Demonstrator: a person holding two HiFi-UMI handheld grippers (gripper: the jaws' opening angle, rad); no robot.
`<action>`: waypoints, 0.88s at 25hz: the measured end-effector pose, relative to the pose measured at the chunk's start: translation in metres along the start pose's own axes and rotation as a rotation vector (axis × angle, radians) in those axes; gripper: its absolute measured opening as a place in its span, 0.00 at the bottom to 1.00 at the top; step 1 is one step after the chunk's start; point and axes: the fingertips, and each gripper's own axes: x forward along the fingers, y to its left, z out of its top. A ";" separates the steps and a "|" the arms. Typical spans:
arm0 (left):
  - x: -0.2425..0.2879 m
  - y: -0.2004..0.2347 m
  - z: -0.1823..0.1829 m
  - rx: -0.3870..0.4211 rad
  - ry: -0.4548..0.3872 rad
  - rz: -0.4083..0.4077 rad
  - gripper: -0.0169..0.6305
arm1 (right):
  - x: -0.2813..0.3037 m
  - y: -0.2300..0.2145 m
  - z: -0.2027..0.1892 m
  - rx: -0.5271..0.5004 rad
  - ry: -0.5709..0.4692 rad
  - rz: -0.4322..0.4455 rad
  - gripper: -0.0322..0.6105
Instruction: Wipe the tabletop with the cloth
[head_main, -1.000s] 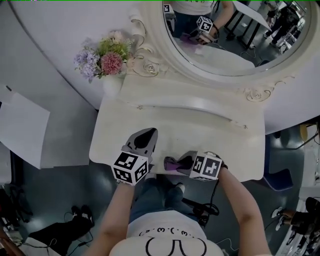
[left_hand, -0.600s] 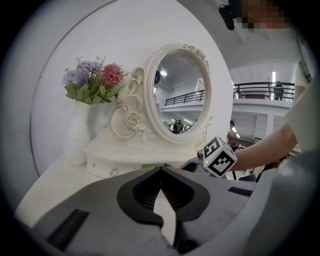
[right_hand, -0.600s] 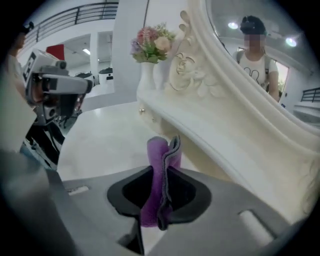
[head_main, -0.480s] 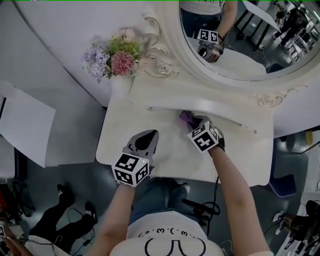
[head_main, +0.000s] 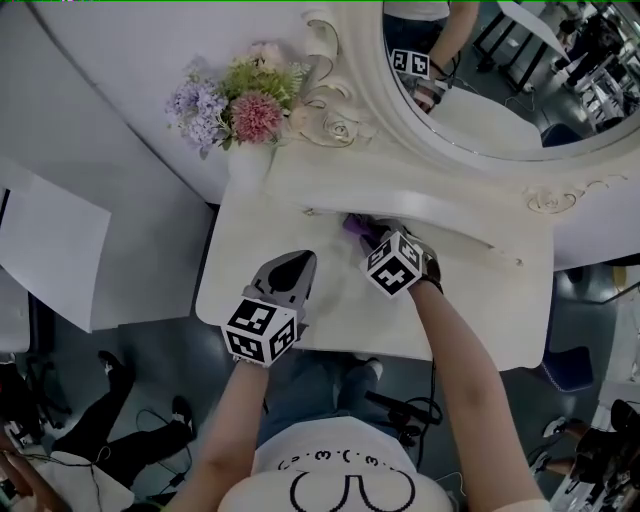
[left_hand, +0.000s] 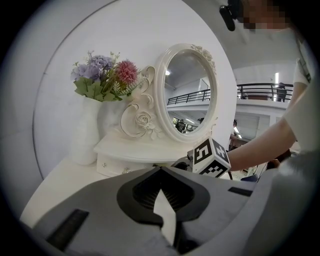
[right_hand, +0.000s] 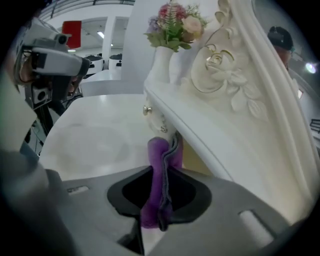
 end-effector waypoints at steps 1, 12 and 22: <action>0.000 0.000 -0.001 -0.001 0.002 -0.002 0.02 | 0.000 0.004 0.001 -0.010 0.009 0.020 0.16; -0.005 0.000 -0.002 -0.013 -0.009 -0.012 0.02 | -0.046 0.115 -0.012 -0.068 0.018 0.418 0.16; -0.020 0.000 0.001 -0.017 -0.033 0.000 0.02 | -0.115 0.252 -0.053 -0.168 0.085 0.800 0.16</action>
